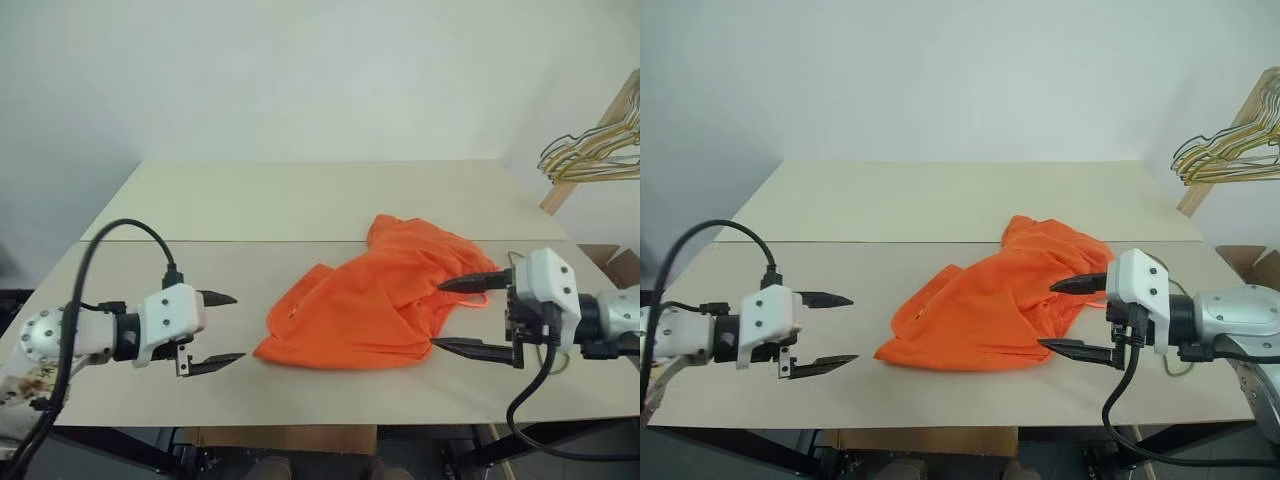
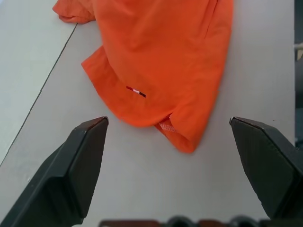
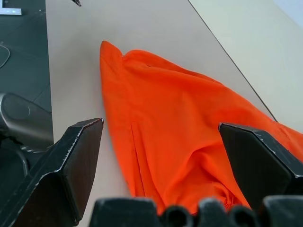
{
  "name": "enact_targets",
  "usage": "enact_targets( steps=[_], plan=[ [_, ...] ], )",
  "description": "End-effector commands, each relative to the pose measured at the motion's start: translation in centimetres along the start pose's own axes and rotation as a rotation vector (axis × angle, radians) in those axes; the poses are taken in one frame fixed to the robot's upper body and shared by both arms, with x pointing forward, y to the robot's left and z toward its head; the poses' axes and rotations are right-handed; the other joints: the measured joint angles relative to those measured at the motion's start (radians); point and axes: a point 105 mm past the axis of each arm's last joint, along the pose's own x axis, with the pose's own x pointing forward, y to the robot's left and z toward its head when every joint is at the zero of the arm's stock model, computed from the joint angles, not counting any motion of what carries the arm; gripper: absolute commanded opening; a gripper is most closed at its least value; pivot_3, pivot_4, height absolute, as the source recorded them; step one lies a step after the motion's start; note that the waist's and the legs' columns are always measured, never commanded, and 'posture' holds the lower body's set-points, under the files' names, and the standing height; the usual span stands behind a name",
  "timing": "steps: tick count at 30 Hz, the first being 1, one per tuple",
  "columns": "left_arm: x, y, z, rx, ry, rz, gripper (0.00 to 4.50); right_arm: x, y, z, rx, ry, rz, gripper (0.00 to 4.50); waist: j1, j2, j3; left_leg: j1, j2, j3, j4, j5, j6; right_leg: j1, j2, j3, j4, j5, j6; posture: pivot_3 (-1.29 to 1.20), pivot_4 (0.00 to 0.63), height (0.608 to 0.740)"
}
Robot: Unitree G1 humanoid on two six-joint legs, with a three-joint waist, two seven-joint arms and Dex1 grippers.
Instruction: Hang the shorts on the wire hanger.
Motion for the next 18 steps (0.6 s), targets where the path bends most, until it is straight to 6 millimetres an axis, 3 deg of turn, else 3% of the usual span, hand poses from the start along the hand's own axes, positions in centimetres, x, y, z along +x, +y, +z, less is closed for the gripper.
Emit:
enact_targets(
  steps=[1, 5, 12, 18],
  plan=[
    [0.9, 0.1, -0.4, 0.111, 0.032, -0.012, 4.46, -0.3, 0.2, 1.1, -0.042, -0.018, -0.034, 4.5, -0.005, 0.0, 0.0, 0.0, 0.0, 0.0, 0.0, 0.0, 0.0, 0.0, 0.0, 0.0, 0.0, 0.0, 0.0, 0.01, 0.008, 0.74],
    [2.2, -0.1, -1.7, 0.207, 0.071, -0.05, 4.46, -0.5, 0.5, 1.2, -0.043, -0.017, -0.049, 4.5, -0.02, 0.0, 0.0, 0.0, 0.0, 0.0, 0.0, 0.0, 0.0, 0.0, 0.0, 0.0, 0.0, 0.0, 0.0, -0.01, 0.0, 0.74],
    [7.3, -0.9, -1.8, 0.409, 0.047, -0.103, 4.46, -0.6, 0.8, 1.2, -0.049, -0.01, -0.075, 4.5, -0.027, 0.0, -0.001, 0.0, -0.001, 0.001, 0.0, 0.0, 0.0, 0.0, 0.0, 0.0, 0.0, 0.0, 0.0, -0.04, 0.0, 0.74],
    [8.4, -1.7, -2.5, 0.468, 0.068, -0.181, 4.46, -0.8, 1.1, 1.3, -0.048, -0.002, -0.085, 4.5, -0.05, 0.0, -0.001, -0.001, 0.0, 0.0, 0.0, 0.0, 0.0, 0.0, 0.0, 0.0, 0.0, 0.0, 0.0, -0.07, 0.0, 0.74]
  ],
)
